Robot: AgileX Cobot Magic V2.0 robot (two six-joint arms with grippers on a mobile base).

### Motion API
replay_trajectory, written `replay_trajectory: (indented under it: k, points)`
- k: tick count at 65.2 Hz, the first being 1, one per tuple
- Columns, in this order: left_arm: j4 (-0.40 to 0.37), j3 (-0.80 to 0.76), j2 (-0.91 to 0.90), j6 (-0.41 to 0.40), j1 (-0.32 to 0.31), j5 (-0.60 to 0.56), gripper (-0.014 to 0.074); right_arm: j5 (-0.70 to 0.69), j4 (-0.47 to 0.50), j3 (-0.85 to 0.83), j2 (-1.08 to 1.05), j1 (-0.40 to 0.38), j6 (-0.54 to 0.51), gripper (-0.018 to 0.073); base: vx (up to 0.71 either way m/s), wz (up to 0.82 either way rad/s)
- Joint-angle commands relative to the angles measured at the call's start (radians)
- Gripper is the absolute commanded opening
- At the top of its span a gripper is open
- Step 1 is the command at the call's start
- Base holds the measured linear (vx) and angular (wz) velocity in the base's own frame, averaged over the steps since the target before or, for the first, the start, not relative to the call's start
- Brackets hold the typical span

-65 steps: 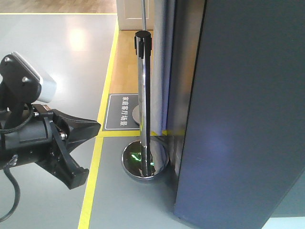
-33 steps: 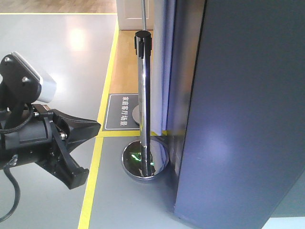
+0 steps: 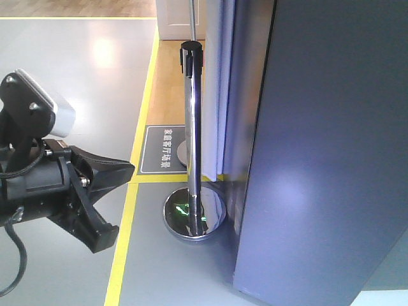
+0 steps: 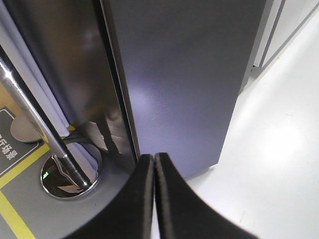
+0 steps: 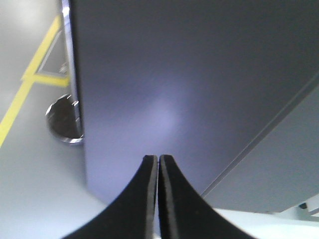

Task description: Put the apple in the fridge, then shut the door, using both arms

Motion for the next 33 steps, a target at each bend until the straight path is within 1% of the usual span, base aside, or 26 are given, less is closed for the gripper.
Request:
replay_trajectory:
  k: [1,11,14,20,26,33]
  points:
    - [-0.016,-0.022,-0.015,-0.001,0.001,-0.056,-0.0006,-0.068,-0.106,-0.088,0.054,0.001,0.071,-0.0003,0.00,0.00]
    - [-0.016,-0.022,-0.015,-0.001,0.001,-0.056,-0.0006,-0.070,-0.133,-0.204,0.158,-0.013,0.082,-0.0003,0.00,0.00]
    - [-0.016,-0.022,-0.015,-0.001,0.001,-0.056,-0.0006,-0.072,-0.133,-0.240,0.198,-0.037,0.082,-0.0003,0.00,0.00]
    - [-0.016,-0.022,-0.015,-0.001,0.001,-0.056,-0.0006,-0.090,-0.122,-0.309,0.265,-0.114,0.065,-0.0003,0.00,0.00]
    - [-0.016,-0.022,-0.015,-0.001,0.001,-0.056,-0.0006,-0.128,-0.061,-0.365,0.322,-0.188,0.008,-0.0003,0.00,0.00]
    - [-0.016,-0.022,-0.015,-0.001,0.001,-0.056,-0.0006,-0.172,0.076,-0.441,0.400,-0.292,-0.101,-0.0003,0.00,0.00]
